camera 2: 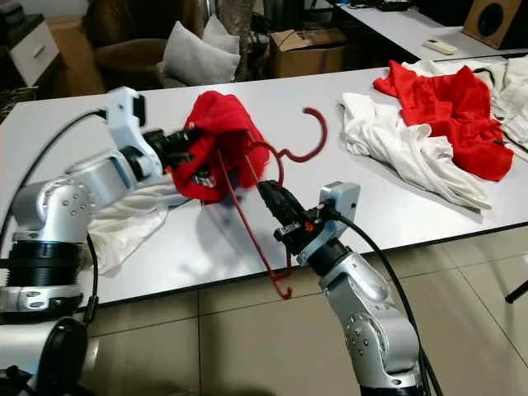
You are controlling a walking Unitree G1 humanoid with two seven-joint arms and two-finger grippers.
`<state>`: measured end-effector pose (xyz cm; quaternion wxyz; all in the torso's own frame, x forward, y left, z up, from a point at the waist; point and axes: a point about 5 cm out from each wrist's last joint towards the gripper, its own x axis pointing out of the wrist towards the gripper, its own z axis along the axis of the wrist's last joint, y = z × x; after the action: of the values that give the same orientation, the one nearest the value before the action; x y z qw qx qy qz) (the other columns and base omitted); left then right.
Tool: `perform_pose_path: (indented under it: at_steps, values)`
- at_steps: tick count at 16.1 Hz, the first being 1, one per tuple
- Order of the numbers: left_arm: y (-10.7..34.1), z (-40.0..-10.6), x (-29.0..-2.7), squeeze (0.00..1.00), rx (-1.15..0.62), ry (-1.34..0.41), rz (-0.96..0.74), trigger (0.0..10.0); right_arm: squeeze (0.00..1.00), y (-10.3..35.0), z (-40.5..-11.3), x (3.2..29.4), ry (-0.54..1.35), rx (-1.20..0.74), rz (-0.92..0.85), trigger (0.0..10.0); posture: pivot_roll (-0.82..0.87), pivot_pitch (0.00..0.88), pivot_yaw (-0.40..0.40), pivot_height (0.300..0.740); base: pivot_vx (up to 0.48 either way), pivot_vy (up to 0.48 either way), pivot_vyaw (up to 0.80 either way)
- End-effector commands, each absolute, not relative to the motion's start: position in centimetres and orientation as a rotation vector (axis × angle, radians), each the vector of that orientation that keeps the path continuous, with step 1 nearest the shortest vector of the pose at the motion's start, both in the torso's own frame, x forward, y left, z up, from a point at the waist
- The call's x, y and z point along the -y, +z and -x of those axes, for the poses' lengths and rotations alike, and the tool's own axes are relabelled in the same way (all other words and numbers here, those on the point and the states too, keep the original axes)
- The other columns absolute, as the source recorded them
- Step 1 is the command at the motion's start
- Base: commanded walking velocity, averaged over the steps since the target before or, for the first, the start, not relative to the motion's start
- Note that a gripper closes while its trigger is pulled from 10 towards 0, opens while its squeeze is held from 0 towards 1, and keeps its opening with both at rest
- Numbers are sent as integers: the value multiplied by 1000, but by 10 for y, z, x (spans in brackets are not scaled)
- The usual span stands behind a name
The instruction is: Hang hanger
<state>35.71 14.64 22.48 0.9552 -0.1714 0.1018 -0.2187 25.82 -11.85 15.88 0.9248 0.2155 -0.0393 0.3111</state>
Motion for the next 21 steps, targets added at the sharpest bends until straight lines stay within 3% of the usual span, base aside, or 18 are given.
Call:
perform_pose_path:
  at_steps: [1,6,10,11,12,15,21]
  values:
    - [229,-354,-155,1000,-178,-452,290,10000,0,173,-259,122,630,139,-475,10000,-117,0,63,740,0,0,0]
    - [206,-310,-170,1000,-187,-615,118,10000,0,179,-267,128,621,125,-550,10000,-105,0,25,740,0,0,0]
    - [170,-303,-148,1000,-229,-573,-66,10000,0,182,-267,127,651,115,-575,10000,-104,0,20,740,0,0,0]
    - [152,-306,-140,227,-242,-506,-82,10000,0,184,-266,127,660,119,-583,10000,-122,0,24,740,0,0,0]
    - [145,-309,-132,0,-230,-474,-53,10000,0,185,-266,127,663,120,-586,10000,-131,0,24,740,0,0,0]
    - [139,-322,-121,0,-160,-352,11,10000,0,187,-264,128,668,126,-587,10000,-147,0,30,740,0,0,0]
    - [137,-328,-99,0,-37,-368,154,10000,0,189,-262,129,662,132,-593,10000,-160,0,38,740,0,0,0]
